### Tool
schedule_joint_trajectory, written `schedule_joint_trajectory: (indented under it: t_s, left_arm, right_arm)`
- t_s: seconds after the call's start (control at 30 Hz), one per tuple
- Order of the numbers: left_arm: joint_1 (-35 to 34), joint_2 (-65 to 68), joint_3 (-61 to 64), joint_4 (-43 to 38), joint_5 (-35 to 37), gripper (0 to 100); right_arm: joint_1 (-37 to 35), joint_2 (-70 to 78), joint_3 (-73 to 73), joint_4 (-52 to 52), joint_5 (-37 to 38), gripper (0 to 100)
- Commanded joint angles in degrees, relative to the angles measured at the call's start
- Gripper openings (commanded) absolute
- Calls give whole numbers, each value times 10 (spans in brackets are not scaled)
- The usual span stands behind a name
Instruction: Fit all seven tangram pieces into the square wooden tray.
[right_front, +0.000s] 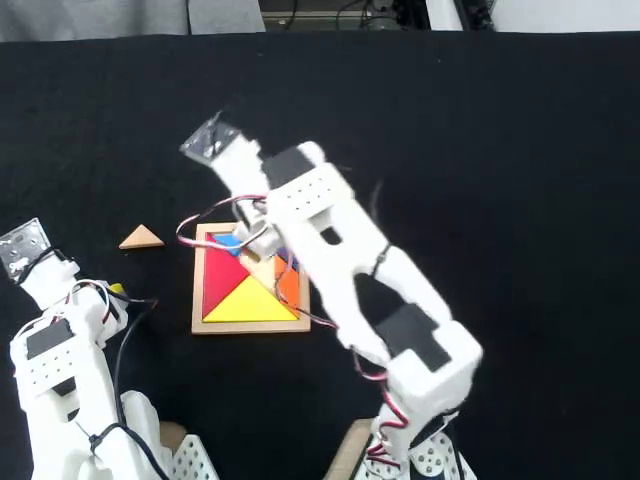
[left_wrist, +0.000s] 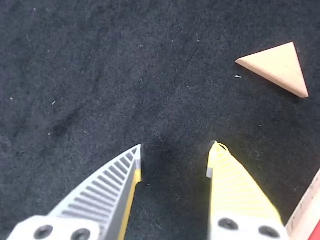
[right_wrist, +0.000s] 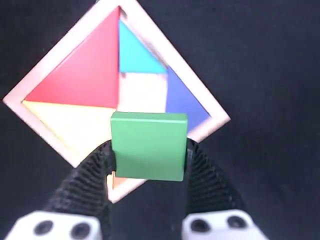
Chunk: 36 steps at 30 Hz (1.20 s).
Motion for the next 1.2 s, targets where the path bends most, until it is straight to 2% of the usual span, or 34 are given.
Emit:
schedule_joint_trajectory:
  t_s: [0.0,0.17,0.6,0.8,1.17]
  left_arm:
    - [6,-10,-1,-11,-4,216]
    - [6,-10,-1,-11,-4,216]
    - [6,-10,-1,-11,-4,216]
    - [6,-10,-1,-11,-4,216]
    - [6,-10,-1,-11,-4,216]
  right_arm:
    - [-29,36,-30,-29,-7,21]
    - [-29,80,-31,-47,-7,22]
    - [-25,86,-48,-47,-43,24]
    - [-25,86,-47,-47,-70,153]
    - [-36,114,-54,-47,-70,174]
